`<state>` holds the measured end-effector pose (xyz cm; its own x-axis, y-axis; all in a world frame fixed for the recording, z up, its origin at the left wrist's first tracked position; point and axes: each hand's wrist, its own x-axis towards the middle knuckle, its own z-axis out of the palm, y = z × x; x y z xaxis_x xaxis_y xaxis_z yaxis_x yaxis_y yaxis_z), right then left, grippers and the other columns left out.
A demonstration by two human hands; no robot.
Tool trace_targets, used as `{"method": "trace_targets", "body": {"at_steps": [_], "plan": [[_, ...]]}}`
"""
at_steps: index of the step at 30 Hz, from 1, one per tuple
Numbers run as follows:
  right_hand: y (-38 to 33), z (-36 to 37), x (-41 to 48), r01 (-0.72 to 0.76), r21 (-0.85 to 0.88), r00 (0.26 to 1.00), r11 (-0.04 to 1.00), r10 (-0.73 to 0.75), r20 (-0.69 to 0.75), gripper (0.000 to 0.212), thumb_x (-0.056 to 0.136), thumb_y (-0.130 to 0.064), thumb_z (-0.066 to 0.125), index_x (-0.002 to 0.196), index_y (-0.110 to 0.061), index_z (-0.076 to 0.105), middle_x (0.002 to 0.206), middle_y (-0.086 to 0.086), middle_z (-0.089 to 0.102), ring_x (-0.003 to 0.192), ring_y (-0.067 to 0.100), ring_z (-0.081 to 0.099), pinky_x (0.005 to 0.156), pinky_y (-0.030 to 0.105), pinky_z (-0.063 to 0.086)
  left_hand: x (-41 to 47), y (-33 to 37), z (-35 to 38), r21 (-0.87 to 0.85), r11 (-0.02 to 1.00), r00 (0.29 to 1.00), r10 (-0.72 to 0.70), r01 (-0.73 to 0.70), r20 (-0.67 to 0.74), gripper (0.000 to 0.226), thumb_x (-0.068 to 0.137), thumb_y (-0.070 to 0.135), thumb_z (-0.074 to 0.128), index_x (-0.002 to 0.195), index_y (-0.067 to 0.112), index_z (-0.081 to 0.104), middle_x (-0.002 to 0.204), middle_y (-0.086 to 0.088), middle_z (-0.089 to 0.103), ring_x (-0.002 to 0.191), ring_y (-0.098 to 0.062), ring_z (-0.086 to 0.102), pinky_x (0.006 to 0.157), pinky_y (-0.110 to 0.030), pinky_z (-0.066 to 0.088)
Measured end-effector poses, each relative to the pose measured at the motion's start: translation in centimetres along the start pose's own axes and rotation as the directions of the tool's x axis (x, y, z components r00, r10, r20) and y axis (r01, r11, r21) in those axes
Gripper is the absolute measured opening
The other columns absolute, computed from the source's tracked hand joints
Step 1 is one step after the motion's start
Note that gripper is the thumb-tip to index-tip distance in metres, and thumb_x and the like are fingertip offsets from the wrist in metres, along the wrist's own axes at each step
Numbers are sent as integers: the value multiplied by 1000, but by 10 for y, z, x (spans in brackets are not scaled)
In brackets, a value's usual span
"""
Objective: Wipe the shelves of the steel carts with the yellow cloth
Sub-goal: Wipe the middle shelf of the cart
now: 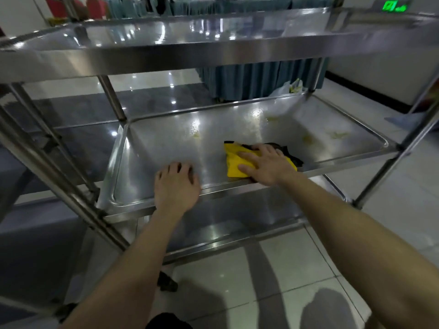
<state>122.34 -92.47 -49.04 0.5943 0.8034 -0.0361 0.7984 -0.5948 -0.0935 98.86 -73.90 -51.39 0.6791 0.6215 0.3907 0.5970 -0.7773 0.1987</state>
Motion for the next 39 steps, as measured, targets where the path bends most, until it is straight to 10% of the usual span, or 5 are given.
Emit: {"method": "trace_targets", "body": {"at_steps": [9, 19, 30, 39], "plan": [[70, -9, 40, -350, -7, 934, 937, 350, 75, 76, 95, -86, 10, 165, -57, 4, 180, 9, 2, 165, 37, 1, 125, 75, 1, -2, 5, -4, 39, 999, 999, -24, 23, 24, 30, 101, 38, 53, 122, 22, 68, 127, -10, 66, 118, -34, 58, 101, -46, 45], [-151, 7, 110, 171, 34, 981, 985, -173, 89, 65, 106, -72, 13, 168, -53, 9, 180, -4, -6, 167, 25, -6, 128, 66, -8, -7, 6, -14, 47, 999, 999, -24, 23, 24, 34, 98, 40, 54, 122, 20, 66, 124, -10, 68, 114, -34, 59, 99, -48, 47], [64, -4, 22, -184, 39, 983, 982, 183, 26, 70, 101, -82, 14, 166, -57, 6, 181, -1, 2, 166, 28, 2, 129, 67, 1, -5, 6, -15, 11, 999, 998, -38, 38, 48, 35, 106, 42, 50, 128, 23, 70, 133, -8, 65, 121, -35, 57, 105, -46, 44], [58, -3, 20, -190, -2, 981, 982, 190, 43, 70, 102, -78, 8, 167, -54, -2, 181, 1, -7, 166, 29, -7, 127, 71, -3, 8, 21, -21, 82, 992, 985, -106, 96, 134, 51, 106, 52, 45, 126, 14, 72, 133, -20, 63, 125, -42, 55, 108, -47, 43]]}}
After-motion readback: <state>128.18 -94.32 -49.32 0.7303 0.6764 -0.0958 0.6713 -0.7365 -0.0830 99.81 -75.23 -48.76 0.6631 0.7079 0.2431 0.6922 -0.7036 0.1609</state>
